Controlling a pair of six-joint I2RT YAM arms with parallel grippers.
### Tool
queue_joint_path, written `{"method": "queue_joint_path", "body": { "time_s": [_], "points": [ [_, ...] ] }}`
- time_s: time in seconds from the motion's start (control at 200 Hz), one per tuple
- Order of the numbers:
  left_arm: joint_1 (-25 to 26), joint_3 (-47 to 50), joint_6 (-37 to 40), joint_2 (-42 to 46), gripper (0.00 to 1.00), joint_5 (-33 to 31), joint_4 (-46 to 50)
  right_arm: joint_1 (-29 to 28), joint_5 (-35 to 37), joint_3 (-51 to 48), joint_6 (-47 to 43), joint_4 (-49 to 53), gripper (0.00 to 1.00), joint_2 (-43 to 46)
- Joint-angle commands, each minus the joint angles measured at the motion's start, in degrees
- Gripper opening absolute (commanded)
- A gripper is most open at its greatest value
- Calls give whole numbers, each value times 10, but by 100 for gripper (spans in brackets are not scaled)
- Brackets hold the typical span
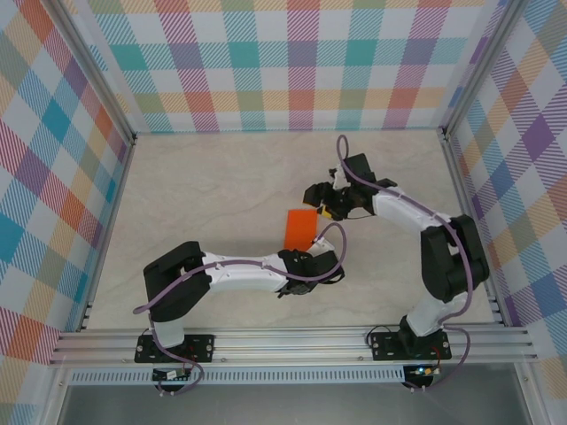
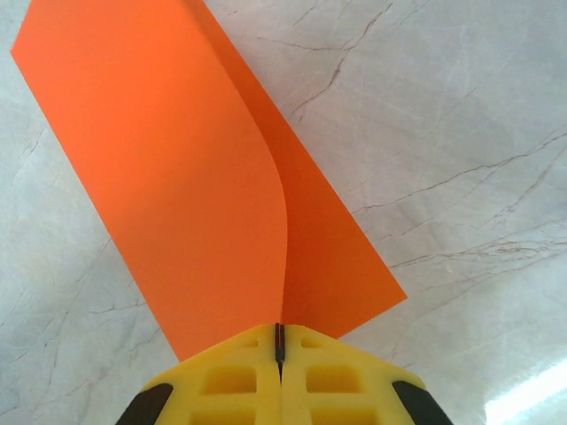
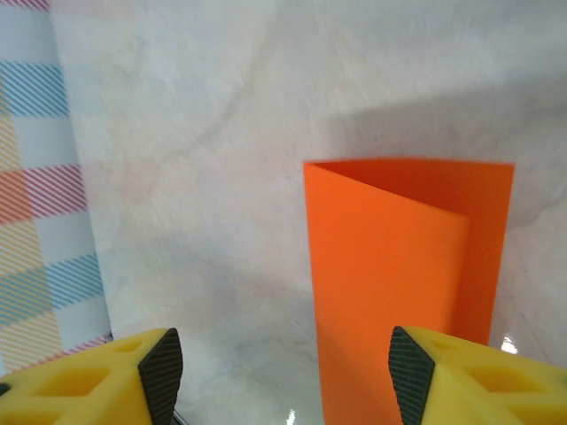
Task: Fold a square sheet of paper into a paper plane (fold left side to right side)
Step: Fold the triangle a second time at the center of the table.
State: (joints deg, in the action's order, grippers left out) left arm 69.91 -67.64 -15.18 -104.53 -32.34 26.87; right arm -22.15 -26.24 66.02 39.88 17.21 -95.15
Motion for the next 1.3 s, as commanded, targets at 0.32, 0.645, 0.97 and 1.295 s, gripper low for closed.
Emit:
{"method": "queue_joint_path", "body": {
  "time_s": [0.32,0.645,0.97,1.295],
  "points": [
    [-41,35,-36,54,0,68,-23,40,67,-237,-29,-33,26,211],
    [-79,69,-52,94,0,119,-40,-24,-23,-307,13,-159,9,140],
    [-102,78,-60,104,0,123,-30,-84,-1,-282,28,-170,8,51],
    [-113,81,-66,107,0,119,-22,-98,33,-266,20,-125,9,21]
  ]
}}
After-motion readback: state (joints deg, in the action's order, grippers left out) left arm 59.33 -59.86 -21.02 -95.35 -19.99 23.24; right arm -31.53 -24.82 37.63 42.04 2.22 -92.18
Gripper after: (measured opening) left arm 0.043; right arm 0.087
